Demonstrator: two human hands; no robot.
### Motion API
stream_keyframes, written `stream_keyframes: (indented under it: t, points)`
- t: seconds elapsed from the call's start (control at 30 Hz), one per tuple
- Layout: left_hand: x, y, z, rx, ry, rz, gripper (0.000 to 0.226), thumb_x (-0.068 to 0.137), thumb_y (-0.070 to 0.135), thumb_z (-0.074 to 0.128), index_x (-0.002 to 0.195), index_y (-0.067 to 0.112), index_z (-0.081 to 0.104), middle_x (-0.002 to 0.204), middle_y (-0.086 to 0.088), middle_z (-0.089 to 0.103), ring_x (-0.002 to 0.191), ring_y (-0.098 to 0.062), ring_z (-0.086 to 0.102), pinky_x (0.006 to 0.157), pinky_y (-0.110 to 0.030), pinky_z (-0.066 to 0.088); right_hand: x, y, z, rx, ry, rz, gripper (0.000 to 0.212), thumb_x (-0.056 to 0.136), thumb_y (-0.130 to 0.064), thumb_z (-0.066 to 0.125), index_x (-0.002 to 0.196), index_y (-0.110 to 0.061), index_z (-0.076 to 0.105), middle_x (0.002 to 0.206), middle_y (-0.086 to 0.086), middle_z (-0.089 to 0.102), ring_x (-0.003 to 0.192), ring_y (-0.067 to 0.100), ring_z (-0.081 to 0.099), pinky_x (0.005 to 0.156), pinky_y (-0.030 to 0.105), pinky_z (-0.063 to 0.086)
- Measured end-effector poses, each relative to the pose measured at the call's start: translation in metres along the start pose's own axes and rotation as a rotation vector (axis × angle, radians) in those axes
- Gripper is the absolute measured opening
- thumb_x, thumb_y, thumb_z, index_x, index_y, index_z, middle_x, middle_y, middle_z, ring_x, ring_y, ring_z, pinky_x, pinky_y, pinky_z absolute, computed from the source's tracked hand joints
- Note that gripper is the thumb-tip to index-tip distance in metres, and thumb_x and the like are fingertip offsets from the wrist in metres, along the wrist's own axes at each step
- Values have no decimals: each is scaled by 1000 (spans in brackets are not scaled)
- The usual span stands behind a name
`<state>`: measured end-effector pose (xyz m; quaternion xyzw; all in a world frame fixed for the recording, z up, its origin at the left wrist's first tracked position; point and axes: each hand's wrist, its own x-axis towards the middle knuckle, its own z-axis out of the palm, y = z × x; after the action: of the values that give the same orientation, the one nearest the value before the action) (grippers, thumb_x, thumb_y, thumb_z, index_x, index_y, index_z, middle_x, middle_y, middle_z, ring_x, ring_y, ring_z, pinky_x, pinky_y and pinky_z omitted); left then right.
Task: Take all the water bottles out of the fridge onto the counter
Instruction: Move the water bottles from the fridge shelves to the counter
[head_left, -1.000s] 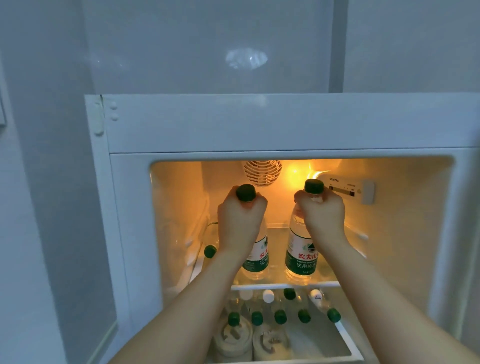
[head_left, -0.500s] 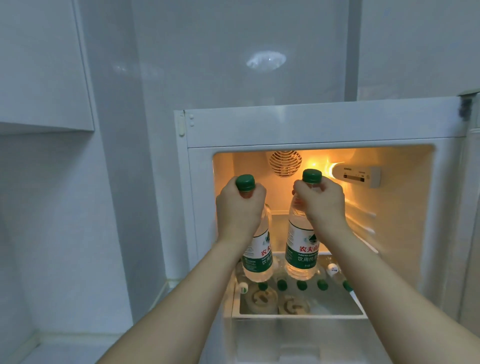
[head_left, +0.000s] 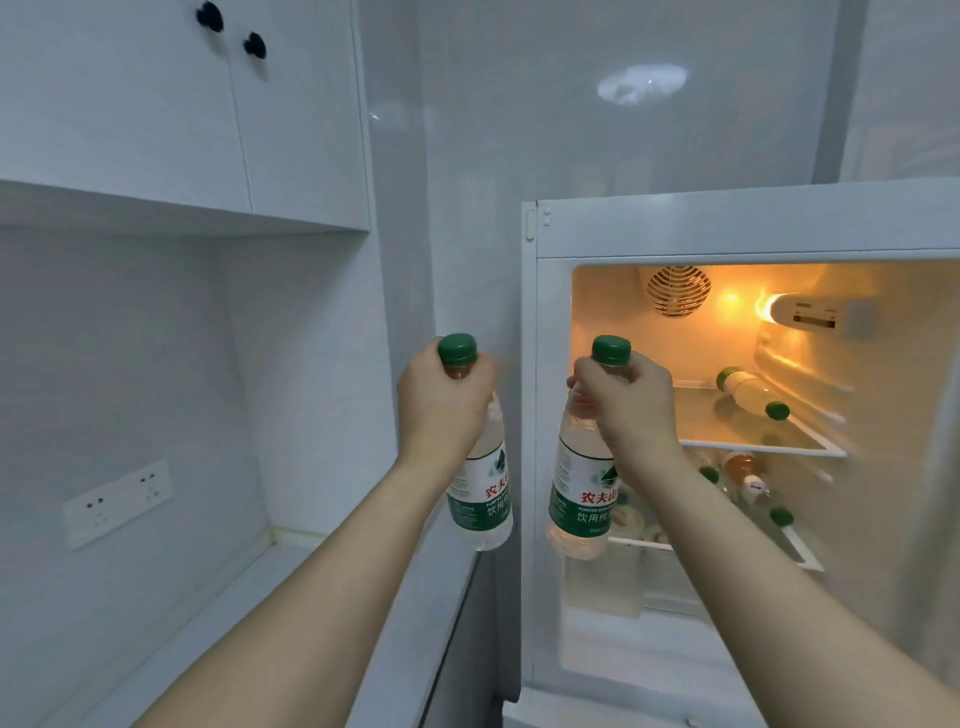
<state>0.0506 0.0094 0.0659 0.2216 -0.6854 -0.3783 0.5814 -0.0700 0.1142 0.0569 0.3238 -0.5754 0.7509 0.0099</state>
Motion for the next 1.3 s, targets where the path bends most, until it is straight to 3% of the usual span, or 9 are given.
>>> stream_keyframes:
  t: [0.13, 0.27, 0.43, 0.57, 0.73, 0.8, 1.0, 1.17, 1.3]
  points:
    - [-10, -2, -58, 75, 71, 15, 21, 74, 23, 61, 72, 2, 59, 66, -11, 62, 60, -21, 51, 55, -29, 41, -32, -7, 36, 36, -82, 22, 22, 69, -22, 63, 76, -1, 67, 64, 6, 64, 57, 13, 58, 67, 38, 54]
    - [-21, -5, -117, 146, 157, -42, 21, 74, 22, 61, 75, 1, 58, 63, -9, 59, 58, -15, 47, 55, -27, 39, -65, -11, 79, 69, -209, 23, 29, 62, -33, 64, 72, -5, 67, 75, 18, 68, 66, 21, 61, 72, 50, 55]
    - [-30, -14, -179, 239, 266, -49, 22, 75, 20, 62, 76, -1, 57, 71, -18, 59, 61, -16, 46, 56, -29, 38, -100, -18, 136, 173, -386, 54, 12, 76, -23, 67, 74, -11, 69, 74, 7, 71, 70, 18, 64, 70, 32, 52]
    - [-39, -16, -216, 328, 321, -57, 20, 77, 15, 64, 70, 1, 52, 59, -1, 46, 57, -15, 40, 54, -29, 35, -120, -20, 177, 254, -545, 52, 10, 86, -13, 64, 84, -4, 67, 78, 7, 69, 69, 11, 64, 59, 14, 50]
    - [-58, -20, -262, 403, 452, -76, 27, 79, 10, 63, 63, 10, 41, 55, 8, 36, 53, -10, 31, 49, -23, 29, -147, -19, 224, 337, -776, 97, 4, 84, -16, 64, 80, -15, 64, 76, 7, 67, 78, 23, 67, 77, 46, 57]
    - [-65, -18, -280, 429, 509, -88, 25, 80, 8, 63, 66, 1, 44, 58, 3, 38, 53, -10, 32, 48, -20, 28, -157, -22, 240, 378, -842, 121, 4, 84, -17, 66, 81, -18, 64, 77, 7, 68, 78, 23, 66, 80, 50, 56]
    - [-105, -2, -338, 563, 706, -148, 24, 81, 12, 64, 78, -8, 51, 64, -4, 46, 59, -14, 40, 55, -27, 35, -205, -28, 287, 454, -1101, 166, 12, 86, -18, 67, 88, -7, 65, 81, 9, 65, 73, 21, 64, 82, 52, 55]
    - [-157, 28, -384, 701, 871, -210, 23, 80, 14, 63, 78, -6, 54, 62, -4, 47, 58, -14, 39, 51, -23, 33, -271, -42, 312, 531, -1291, 234, 13, 86, -23, 68, 90, -11, 65, 85, 8, 67, 80, 23, 65, 85, 49, 57]
    - [-209, 68, -427, 792, 995, -223, 23, 80, 13, 63, 76, -6, 51, 59, -2, 43, 55, -13, 37, 51, -25, 33, -338, -83, 322, 612, -1487, 311, 5, 90, -17, 65, 90, -14, 62, 88, 8, 64, 80, 23, 64, 66, 32, 57]
